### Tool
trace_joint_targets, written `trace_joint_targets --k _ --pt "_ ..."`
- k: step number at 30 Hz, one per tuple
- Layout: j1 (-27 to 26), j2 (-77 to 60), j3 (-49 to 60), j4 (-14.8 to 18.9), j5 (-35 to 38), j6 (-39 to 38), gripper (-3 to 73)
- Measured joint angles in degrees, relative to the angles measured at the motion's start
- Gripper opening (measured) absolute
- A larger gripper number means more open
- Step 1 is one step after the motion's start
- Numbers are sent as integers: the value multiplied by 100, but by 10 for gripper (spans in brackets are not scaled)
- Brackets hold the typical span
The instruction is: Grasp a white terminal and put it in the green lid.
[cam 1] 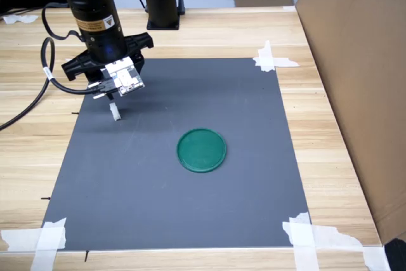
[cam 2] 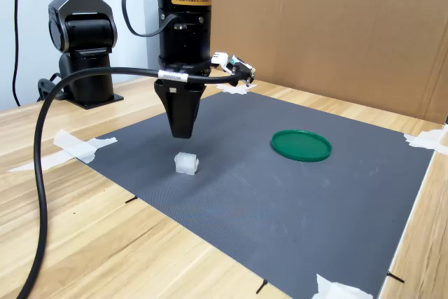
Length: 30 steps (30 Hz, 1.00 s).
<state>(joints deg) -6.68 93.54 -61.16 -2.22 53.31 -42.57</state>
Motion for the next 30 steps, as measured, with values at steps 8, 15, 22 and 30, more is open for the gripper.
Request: trace_joint_targets --k 8,15,22,30 --pt "-373 39 -109 -249 -193 57 513" --pt "-392 461 -109 -60 -259 -52 512" --pt "-392 730 -109 -30 -549 -97 512" --pt "-392 785 -122 31 -567 -108 254"
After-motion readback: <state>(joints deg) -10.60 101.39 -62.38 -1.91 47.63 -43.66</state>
